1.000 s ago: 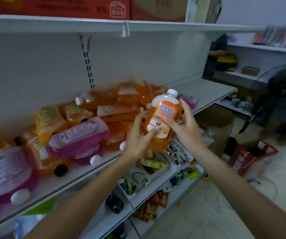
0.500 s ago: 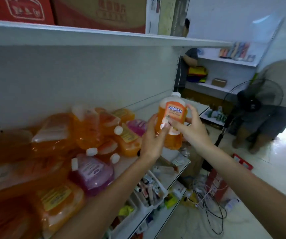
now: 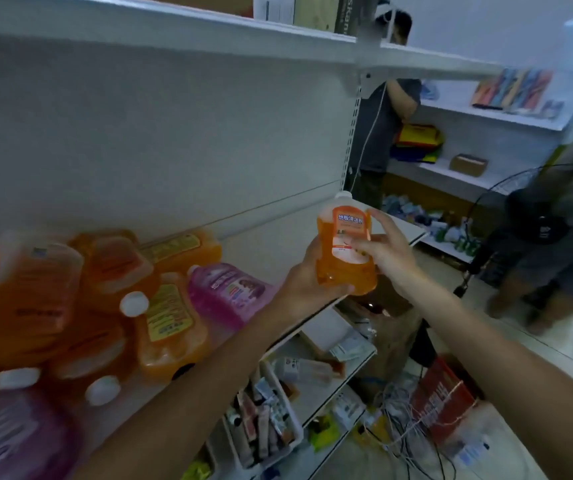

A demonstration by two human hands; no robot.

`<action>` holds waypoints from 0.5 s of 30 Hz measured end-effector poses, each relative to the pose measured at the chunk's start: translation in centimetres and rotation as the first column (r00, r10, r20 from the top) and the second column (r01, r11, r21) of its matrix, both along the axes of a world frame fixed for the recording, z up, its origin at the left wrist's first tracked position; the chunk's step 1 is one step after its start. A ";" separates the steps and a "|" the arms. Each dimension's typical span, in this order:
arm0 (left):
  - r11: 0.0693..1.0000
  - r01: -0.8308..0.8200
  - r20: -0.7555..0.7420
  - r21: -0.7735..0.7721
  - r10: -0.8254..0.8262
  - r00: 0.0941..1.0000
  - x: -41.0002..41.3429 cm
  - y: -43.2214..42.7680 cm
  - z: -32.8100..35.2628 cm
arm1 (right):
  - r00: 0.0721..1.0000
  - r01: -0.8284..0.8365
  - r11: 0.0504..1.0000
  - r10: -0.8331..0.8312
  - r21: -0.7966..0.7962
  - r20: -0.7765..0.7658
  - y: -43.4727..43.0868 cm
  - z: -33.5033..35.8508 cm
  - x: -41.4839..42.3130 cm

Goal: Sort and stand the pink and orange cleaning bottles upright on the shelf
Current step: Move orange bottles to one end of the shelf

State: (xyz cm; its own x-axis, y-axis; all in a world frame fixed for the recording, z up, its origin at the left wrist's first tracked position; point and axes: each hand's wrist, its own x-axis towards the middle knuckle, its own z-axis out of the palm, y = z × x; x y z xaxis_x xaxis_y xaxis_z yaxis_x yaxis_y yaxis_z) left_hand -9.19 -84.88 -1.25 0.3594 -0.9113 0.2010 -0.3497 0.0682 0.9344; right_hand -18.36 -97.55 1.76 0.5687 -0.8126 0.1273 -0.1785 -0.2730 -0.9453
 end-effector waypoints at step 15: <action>0.820 -0.524 0.735 0.231 0.205 0.646 1.4 -12.1 -4.3 | 0.911 -0.361 0.930 0.338 -0.062 -0.235 -21.4 -2.9 5.9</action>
